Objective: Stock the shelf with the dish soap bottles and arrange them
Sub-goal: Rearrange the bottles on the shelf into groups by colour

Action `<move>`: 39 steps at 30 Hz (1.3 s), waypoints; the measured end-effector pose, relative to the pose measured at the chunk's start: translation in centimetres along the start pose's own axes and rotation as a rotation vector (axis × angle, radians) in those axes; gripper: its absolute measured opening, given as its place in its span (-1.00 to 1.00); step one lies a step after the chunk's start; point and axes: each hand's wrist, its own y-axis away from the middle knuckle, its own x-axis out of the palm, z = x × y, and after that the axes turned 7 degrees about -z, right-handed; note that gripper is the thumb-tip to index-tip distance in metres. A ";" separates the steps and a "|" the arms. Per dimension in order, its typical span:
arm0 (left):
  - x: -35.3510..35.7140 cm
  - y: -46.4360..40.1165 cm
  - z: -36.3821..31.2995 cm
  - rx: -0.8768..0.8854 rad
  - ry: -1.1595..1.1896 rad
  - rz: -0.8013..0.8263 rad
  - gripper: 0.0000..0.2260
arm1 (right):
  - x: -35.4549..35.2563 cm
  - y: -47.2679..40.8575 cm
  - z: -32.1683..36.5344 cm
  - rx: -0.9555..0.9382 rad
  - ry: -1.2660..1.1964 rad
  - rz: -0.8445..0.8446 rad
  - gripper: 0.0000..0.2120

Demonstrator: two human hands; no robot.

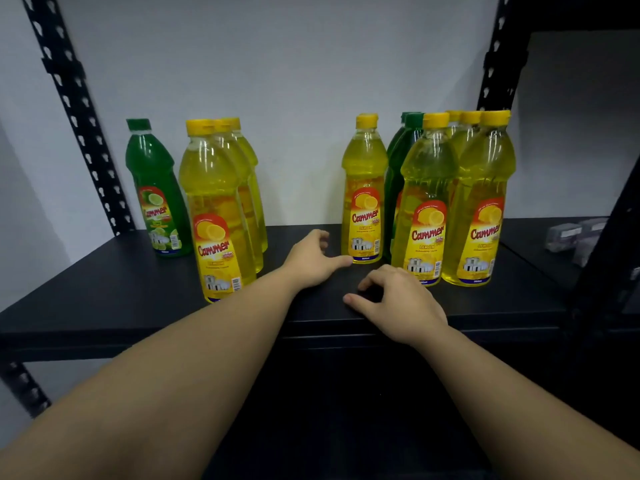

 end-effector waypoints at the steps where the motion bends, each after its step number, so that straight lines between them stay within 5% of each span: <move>1: 0.3 -0.8 -0.1 0.001 0.031 0.017 -0.09 | -0.1 0.1 -0.1 -0.004 -0.009 0.003 -0.58; 5: 1.8 -2.8 -0.7 0.036 0.150 0.072 0.00 | -0.3 0.2 0.0 0.003 -0.033 0.000 -0.56; 11: 2.9 -3.5 -0.4 0.104 0.149 0.049 -0.33 | -0.1 0.3 0.0 0.014 -0.031 -0.011 -0.56; 39: 1.1 -4.9 1.0 -0.121 0.047 -0.347 -0.33 | -0.3 0.6 0.4 0.043 -0.018 0.007 -0.56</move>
